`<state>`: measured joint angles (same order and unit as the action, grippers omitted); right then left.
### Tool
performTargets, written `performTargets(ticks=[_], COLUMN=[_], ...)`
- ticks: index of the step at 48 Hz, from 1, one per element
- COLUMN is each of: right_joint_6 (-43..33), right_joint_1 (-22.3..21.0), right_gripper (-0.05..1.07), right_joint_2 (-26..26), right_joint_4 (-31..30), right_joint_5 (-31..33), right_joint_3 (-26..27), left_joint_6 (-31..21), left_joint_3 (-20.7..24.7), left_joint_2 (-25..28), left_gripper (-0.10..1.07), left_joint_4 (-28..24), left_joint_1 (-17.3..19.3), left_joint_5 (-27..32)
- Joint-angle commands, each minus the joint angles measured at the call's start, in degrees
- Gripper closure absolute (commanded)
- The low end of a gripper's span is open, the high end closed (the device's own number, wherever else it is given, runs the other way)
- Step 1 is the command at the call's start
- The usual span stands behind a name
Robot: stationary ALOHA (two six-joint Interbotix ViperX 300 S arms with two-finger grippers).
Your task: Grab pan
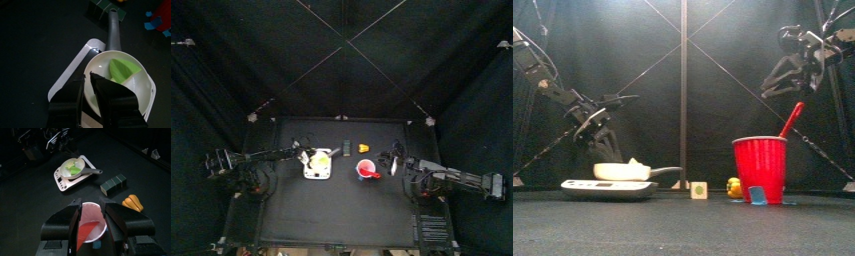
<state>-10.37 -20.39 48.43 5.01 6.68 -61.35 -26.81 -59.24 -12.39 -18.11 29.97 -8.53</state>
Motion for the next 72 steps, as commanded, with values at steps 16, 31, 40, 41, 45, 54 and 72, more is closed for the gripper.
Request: performTargets(ticks=[16, 31, 40, 41, 45, 54, 72], right_joint_6=[0.00, 0.00, 0.00, 0.00, 0.00, -0.09, 0.00], right_joint_1=[0.18, 0.44, 0.44, 0.44, 0.53, 0.44, 0.53], right_gripper=[0.29, 0.29, 0.29, 0.29, 0.29, 0.29, 0.29], right_joint_2=[-0.44, -0.44, -0.44, -0.44, -0.44, -0.44, -0.44], right_joint_4=[0.26, 0.26, 0.26, 0.26, 0.26, 0.35, 0.26], right_joint_5=[-0.53, -0.53, -0.53, -0.53, -0.53, -0.53, -0.53], right_joint_3=[0.53, 0.18, -0.26, -0.35, -0.44, -0.53, -0.53], left_joint_6=[0.18, 0.26, 0.26, 0.26, 0.26, 0.26, 0.18], left_joint_3=[1.58, 1.93, 2.37, 2.37, 2.37, 2.37, 2.11], left_joint_2=[1.41, 3.52, 4.13, 4.13, 4.13, 4.13, -0.09], left_gripper=[0.25, 0.26, 0.34, 0.35, 0.43, 0.56, 0.59], left_joint_4=[-0.18, -0.18, -0.18, -0.26, -0.09, -0.09, 1.49], left_joint_1=[0.26, 0.35, 0.35, 0.35, 0.35, 0.26, -0.53], left_joint_5=[-0.26, -0.09, 0.00, -0.09, 0.00, 0.18, 0.18])
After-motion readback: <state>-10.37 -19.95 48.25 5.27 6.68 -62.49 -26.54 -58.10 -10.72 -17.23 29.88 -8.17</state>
